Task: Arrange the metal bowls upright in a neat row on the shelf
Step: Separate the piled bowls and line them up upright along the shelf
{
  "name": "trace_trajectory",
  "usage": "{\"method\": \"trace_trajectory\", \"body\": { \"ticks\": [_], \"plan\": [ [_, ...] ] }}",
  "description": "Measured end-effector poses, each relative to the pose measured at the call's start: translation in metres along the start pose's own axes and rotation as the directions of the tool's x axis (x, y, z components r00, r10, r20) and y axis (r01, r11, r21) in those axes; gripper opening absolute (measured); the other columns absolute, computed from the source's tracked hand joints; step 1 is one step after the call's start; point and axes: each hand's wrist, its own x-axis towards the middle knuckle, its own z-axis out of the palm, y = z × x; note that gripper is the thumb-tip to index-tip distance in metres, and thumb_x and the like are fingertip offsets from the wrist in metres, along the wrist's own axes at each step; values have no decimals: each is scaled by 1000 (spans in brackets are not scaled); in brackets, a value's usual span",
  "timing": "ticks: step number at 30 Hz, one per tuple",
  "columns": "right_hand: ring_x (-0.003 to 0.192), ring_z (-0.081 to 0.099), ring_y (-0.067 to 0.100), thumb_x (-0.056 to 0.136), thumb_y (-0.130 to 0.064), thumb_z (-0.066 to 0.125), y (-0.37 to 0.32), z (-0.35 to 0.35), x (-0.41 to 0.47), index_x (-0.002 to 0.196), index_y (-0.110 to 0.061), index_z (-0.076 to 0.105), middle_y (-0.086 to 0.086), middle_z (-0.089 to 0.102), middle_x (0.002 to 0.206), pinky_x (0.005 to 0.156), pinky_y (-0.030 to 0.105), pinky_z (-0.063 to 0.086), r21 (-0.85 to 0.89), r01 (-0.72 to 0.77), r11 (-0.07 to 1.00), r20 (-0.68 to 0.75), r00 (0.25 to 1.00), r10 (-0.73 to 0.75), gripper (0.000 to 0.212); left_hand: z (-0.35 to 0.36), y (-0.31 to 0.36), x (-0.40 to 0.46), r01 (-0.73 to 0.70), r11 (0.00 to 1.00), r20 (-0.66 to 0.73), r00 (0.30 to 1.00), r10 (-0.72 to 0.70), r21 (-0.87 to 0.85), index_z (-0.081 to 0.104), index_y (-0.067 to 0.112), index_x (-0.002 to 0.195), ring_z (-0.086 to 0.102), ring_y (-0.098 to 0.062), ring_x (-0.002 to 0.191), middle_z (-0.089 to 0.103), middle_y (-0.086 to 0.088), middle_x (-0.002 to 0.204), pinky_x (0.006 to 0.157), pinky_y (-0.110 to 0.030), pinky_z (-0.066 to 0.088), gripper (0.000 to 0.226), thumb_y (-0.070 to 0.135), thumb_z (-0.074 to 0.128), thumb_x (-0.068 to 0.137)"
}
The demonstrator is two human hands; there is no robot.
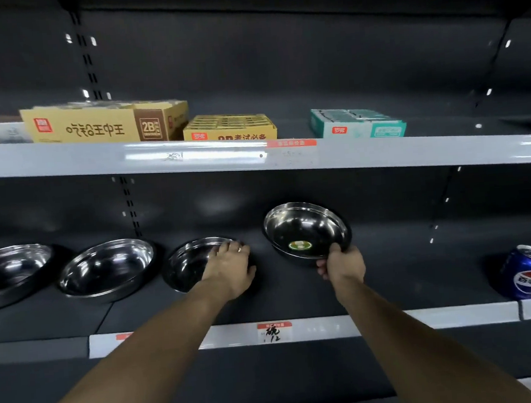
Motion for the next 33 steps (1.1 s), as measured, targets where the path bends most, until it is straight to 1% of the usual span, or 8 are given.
{"method": "trace_trajectory", "body": {
  "ticks": [7, 15, 23, 25, 27, 28, 30, 33],
  "plan": [
    [30, 51, 11, 103, -25, 45, 1, 84, -32, 99, -9, 48, 9, 64, 55, 33, 19, 38, 10, 6, 1000, 237, 971, -8, 16, -7, -80, -38, 233, 971, -32, 971, -235, -49, 34, 18, 151, 24, -29, 147, 36, -6, 154, 121, -45, 20, 59, 43, 43, 98],
    [39, 53, 18, 105, -24, 41, 17, 157, -81, 110, -3, 46, 12, 64, 59, 37, 23, 41, -70, -72, 995, 381, 920, 93, 22, -2, -141, -86, 360, 931, 28, 933, -359, -54, 34, 17, 151, 27, -29, 146, 36, -8, 154, 119, -44, 23, 59, 42, 44, 98],
    [40, 52, 18, 103, -24, 46, 31, 171, -94, 117, 5, 54, 12, 64, 61, 32, 20, 37, -197, -66, 978, 334, 934, 130, 34, 6, -162, -96, 348, 933, 47, 937, -345, -87, 30, 17, 153, 22, -28, 149, 33, -7, 157, 121, -41, 21, 60, 40, 44, 99],
    [45, 58, 22, 101, -27, 49, 33, 167, -95, 116, 6, 57, 14, 67, 67, 36, 23, 44, -248, -42, 968, 293, 949, 117, 37, 10, -162, -95, 335, 936, 54, 942, -331, -108, 30, 17, 153, 21, -28, 150, 32, -6, 158, 122, -41, 20, 60, 41, 44, 99],
    [78, 70, 35, 98, -35, 52, 33, 163, -95, 121, 7, 57, 22, 72, 94, 63, 33, 57, -340, 5, 940, 233, 969, 79, 48, 13, -162, -94, 311, 943, 61, 950, -306, -119, 29, 18, 153, 19, -28, 150, 31, -5, 158, 121, -41, 20, 61, 41, 43, 99],
    [97, 68, 39, 98, -40, 53, 35, 161, -95, 124, 8, 55, 26, 69, 109, 77, 37, 54, -391, 16, 920, 197, 978, 67, 54, 16, -162, -94, 299, 947, 64, 954, -293, -121, 29, 18, 153, 19, -28, 150, 31, -5, 158, 121, -41, 19, 61, 41, 43, 99],
    [111, 63, 41, 97, -46, 53, 39, 160, -96, 127, 7, 53, 27, 65, 121, 87, 39, 49, -422, -7, 907, 130, 989, 68, 61, 20, -161, -93, 281, 952, 63, 959, -275, -121, 30, 17, 153, 17, -28, 150, 31, -5, 158, 121, -42, 18, 60, 41, 44, 99],
    [76, 66, 31, 94, -42, 57, 45, 163, -107, 124, 2, 52, 24, 70, 103, 70, 41, 55, -303, -91, 949, 161, 976, 144, 54, 26, -162, -93, 254, 961, 70, 966, -247, -114, 31, 17, 152, 16, -29, 151, 31, -6, 158, 122, -42, 19, 59, 41, 43, 99]
  ]
}}
